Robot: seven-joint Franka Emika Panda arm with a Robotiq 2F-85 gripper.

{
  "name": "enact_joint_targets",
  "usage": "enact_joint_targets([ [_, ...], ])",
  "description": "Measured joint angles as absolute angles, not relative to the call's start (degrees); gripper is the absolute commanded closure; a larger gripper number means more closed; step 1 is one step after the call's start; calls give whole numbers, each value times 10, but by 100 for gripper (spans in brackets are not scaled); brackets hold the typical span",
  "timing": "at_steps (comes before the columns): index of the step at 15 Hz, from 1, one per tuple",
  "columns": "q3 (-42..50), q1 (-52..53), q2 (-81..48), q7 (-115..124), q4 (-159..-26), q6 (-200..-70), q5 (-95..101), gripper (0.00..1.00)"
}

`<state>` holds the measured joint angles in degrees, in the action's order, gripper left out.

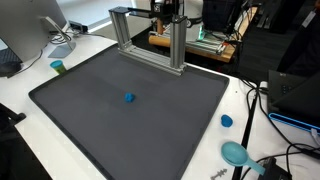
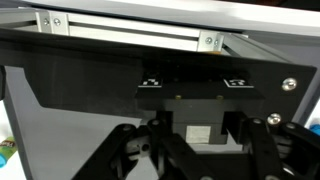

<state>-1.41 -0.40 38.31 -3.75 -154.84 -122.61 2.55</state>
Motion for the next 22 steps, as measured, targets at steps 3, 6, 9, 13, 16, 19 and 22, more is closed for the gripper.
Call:
enact_joint_targets([
  [3, -15, 2, 377, -49, -1548, -1218, 26, 51],
  [6, -13, 1, 375, -52, -1544, -1217, 39, 67],
  [9, -12, 1, 374, -51, -1543, -1217, 41, 69],
  [13, -15, 2, 372, -49, -1543, -1217, 42, 5],
  [16, -23, 5, 373, -32, -1543, -1219, 42, 0],
  [19, -29, 7, 374, -3, -1544, -1228, 40, 0],
  [22, -30, 7, 378, 31, -1545, -1236, 37, 0],
])
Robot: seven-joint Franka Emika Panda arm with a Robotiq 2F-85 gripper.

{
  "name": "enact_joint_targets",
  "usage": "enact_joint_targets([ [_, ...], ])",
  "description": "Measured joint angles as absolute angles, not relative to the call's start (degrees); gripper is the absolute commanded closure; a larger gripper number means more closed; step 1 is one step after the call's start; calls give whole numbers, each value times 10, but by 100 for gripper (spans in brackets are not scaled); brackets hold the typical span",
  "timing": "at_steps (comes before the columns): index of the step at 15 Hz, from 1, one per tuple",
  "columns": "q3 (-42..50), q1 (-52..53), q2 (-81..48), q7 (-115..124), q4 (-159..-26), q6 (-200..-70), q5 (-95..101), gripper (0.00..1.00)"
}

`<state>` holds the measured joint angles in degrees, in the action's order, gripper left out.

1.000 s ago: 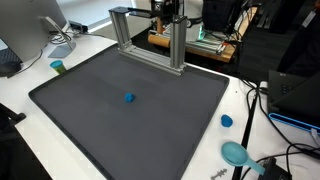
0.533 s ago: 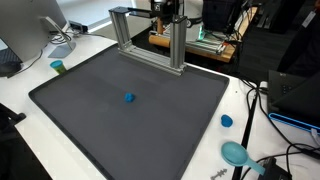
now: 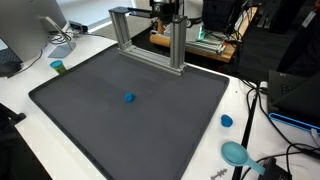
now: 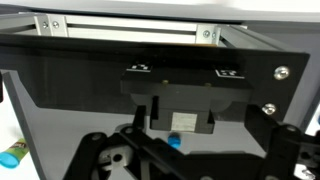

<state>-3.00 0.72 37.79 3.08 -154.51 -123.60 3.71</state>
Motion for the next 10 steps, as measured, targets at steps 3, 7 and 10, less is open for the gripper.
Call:
enact_joint_targets([
  [3, -30, 4, 383, 62, -1548, -1240, 37, 0],
  [7, -30, -2, 393, 73, -1556, -1240, 39, 0],
  [10, -31, -1, 398, 64, -1565, -1240, 41, 11],
])
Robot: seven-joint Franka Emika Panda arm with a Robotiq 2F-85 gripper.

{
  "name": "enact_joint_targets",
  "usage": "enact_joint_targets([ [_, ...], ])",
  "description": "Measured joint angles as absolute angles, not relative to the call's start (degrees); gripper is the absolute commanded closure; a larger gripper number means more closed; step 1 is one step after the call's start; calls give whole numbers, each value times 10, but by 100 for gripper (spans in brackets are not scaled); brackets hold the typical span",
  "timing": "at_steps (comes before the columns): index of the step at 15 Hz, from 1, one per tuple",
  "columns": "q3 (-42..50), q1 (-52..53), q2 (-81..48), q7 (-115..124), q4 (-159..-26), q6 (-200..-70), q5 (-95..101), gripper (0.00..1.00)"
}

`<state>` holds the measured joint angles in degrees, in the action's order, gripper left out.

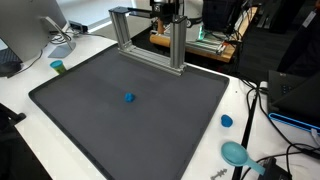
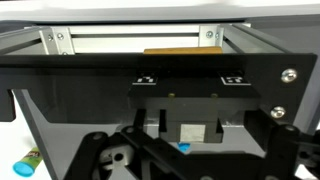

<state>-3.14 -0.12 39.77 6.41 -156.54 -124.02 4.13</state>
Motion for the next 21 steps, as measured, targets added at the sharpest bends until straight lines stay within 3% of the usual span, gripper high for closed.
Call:
enact_joint_targets([
  [2, -33, 1, 401, 59, -1571, -1240, 41, 29],
  [4, -33, 5, 404, 56, -1571, -1240, 41, 35],
  [5, -33, 5, 405, 52, -1571, -1240, 42, 48],
  [7, -30, 0, 409, 45, -1570, -1240, 46, 54],
  [8, -29, -2, 411, 41, -1570, -1240, 48, 64],
  [9, -28, -3, 412, 40, -1570, -1240, 48, 67],
  [21, -30, -3, 413, 40, -1571, -1240, 48, 67],
])
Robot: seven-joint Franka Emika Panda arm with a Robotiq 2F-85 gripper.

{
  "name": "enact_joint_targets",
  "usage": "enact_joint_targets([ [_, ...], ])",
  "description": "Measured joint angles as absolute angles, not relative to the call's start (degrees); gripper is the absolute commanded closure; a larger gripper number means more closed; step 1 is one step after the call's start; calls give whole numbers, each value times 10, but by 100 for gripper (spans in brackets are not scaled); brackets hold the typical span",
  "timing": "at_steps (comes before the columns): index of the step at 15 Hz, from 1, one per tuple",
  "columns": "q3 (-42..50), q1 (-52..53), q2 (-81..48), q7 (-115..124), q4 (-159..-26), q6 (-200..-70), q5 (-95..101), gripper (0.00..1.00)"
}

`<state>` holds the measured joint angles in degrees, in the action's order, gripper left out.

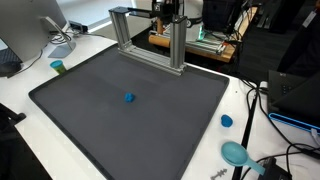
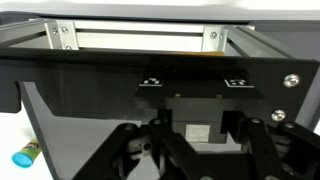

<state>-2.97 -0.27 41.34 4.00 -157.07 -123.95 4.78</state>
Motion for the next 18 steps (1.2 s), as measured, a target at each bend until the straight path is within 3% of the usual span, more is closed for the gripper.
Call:
enact_joint_targets([
  [5, -32, -3, 413, 41, -1571, -1240, 49, 67],
  [6, -33, -4, 413, 41, -1570, -1240, 49, 25],
  [8, -36, -6, 410, 42, -1569, -1238, 49, 12],
  [9, -38, -5, 407, 43, -1569, -1238, 49, 54],
  [11, -46, -4, 400, 45, -1568, -1239, 49, 50],
  [14, -49, -9, 397, 45, -1565, -1239, 63, 66],
  [18, -50, -7, 396, 35, -1560, -1233, 65, 68],
])
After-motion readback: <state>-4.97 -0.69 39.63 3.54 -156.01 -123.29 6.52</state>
